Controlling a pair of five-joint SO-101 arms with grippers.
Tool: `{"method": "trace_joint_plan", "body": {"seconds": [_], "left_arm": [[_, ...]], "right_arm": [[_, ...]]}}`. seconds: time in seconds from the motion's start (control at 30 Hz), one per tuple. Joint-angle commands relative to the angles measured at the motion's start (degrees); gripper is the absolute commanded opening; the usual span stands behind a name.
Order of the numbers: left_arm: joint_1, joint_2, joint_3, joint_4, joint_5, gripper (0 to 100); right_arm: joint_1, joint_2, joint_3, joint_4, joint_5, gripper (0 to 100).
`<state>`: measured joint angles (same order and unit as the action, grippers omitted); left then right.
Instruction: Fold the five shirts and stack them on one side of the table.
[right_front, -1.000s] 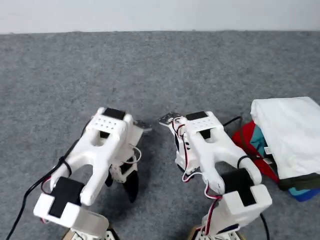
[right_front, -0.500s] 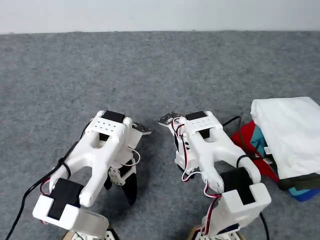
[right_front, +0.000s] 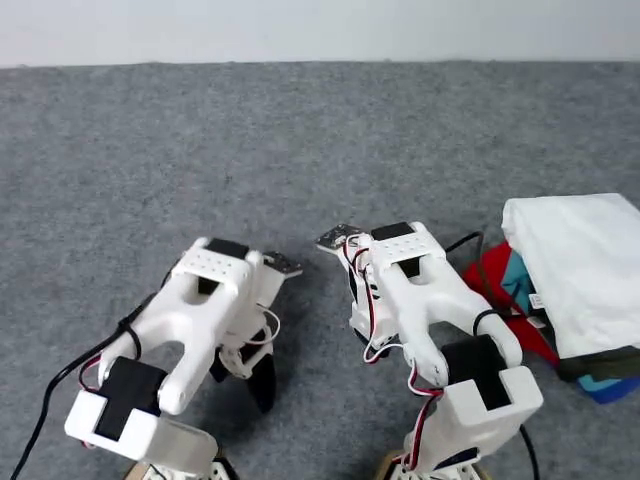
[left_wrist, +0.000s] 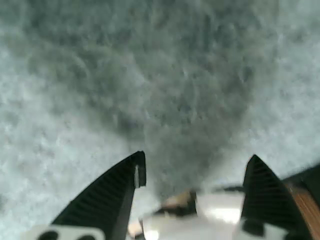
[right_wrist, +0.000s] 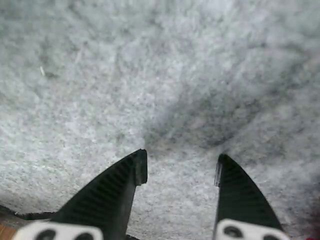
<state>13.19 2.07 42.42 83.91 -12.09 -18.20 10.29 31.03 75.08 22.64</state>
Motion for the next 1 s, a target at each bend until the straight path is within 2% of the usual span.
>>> {"method": "trace_joint_plan", "body": {"seconds": [0.0, 0.1, 0.97], "left_arm": [[0.09, -2.46, 5.14, -8.97, -0.44, 31], [-0.18, -2.46, 8.57, -15.56, -0.53, 31], [-0.26, -2.46, 8.92, -16.09, -0.53, 31]], "right_arm": [[-0.31, 5.49, 1.14, 0.13, 0.18, 22.0], [-0.31, 5.49, 1.14, 0.13, 0.18, 22.0], [-0.31, 5.49, 1.14, 0.13, 0.18, 22.0]]}}
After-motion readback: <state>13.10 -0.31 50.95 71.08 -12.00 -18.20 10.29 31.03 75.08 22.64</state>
